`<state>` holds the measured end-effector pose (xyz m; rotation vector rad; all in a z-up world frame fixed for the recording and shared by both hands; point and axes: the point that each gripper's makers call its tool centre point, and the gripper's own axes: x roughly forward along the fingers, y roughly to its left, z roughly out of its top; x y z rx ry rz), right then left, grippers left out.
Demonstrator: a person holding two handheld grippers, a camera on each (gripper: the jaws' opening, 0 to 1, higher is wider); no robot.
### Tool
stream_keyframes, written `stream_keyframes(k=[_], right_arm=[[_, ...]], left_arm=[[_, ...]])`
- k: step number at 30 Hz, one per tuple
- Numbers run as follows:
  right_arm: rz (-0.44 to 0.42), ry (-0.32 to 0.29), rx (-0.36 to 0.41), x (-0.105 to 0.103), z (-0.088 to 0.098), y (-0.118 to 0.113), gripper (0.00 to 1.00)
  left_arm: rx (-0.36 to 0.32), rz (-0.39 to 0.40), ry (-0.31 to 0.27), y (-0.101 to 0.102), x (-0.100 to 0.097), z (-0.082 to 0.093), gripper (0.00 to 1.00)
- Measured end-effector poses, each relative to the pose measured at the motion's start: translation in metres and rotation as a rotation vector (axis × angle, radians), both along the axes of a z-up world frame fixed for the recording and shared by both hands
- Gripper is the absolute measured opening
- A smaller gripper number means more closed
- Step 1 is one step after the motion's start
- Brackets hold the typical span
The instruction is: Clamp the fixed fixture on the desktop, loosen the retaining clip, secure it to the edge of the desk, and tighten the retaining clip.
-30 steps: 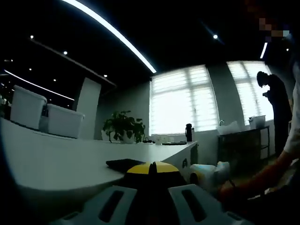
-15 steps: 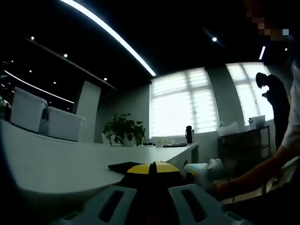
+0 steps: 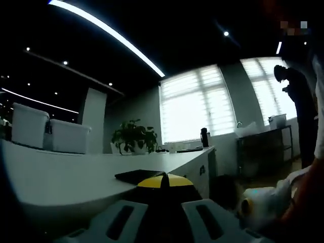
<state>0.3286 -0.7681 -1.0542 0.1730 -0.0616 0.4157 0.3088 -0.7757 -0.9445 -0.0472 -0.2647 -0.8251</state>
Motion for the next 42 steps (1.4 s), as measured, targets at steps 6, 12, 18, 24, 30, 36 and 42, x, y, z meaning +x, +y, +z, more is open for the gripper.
stream_keyframes(k=[6,12,18,24,30,36,42], right_arm=[[-0.137,-0.069,-0.111,0.02,0.017,-0.007,0.32],[-0.141,-0.066,-0.128,0.028,0.017,-0.001,0.24],[-0.042,-0.134,-0.15,0.027,0.016,0.002,0.23],[0.202,-0.15,-0.177,0.029,0.017,0.006,0.23],[0.474,-0.188,-0.185,0.026,0.016,0.013,0.23],[0.661,-0.158,-0.238,0.023,0.014,0.018,0.23],[0.601,-0.159,-0.195,0.021,0.013,0.017,0.25]], left_arm=[[0.003,0.007,-0.004,0.001,0.0,0.0,0.02],[0.004,0.005,0.001,0.0,0.0,-0.002,0.02],[0.013,0.006,-0.001,0.0,0.0,-0.002,0.02],[-0.009,-0.003,0.006,0.001,0.001,-0.002,0.02],[-0.011,-0.001,0.006,0.0,0.001,-0.002,0.02],[-0.01,-0.001,0.002,-0.001,0.001,-0.003,0.02],[-0.019,-0.009,0.002,-0.001,0.001,-0.003,0.02]])
